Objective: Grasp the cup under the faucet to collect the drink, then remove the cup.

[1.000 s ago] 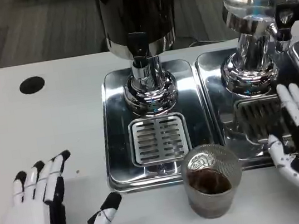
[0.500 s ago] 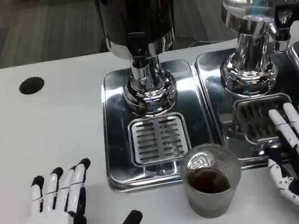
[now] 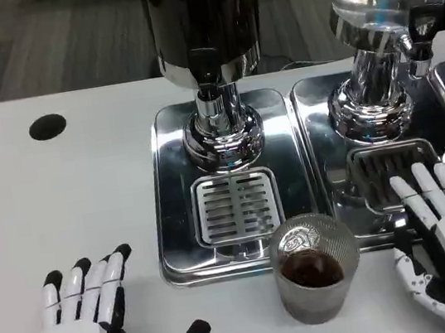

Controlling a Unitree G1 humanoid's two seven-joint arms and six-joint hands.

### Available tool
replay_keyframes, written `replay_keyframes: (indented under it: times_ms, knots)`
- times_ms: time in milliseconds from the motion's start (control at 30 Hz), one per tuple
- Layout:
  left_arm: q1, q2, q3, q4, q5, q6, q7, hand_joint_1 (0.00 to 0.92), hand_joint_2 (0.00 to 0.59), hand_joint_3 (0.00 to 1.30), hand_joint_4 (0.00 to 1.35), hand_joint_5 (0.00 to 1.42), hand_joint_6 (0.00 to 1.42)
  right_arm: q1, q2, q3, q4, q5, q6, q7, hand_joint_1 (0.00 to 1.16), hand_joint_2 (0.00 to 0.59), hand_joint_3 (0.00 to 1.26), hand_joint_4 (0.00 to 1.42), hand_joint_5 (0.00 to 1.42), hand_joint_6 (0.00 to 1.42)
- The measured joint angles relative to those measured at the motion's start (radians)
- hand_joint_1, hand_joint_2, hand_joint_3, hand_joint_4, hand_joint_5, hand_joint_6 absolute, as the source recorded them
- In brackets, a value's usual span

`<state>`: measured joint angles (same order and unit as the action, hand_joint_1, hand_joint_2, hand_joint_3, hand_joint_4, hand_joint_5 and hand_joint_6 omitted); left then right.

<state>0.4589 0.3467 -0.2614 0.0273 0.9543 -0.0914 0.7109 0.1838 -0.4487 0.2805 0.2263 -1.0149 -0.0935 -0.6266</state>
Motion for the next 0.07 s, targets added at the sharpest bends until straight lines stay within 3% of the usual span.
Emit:
replay_keyframes:
  times_ms: [67]
  knots:
    - [-0.002,-0.002,-0.001,0.001,0.000,0.006,0.000,0.000,0.131,0.12,0.00,0.07,0.00,0.000,-0.002,0.001,0.002,0.004,0.000,0.000,0.12,0.571,0.15,0.00,0.00,0.00]
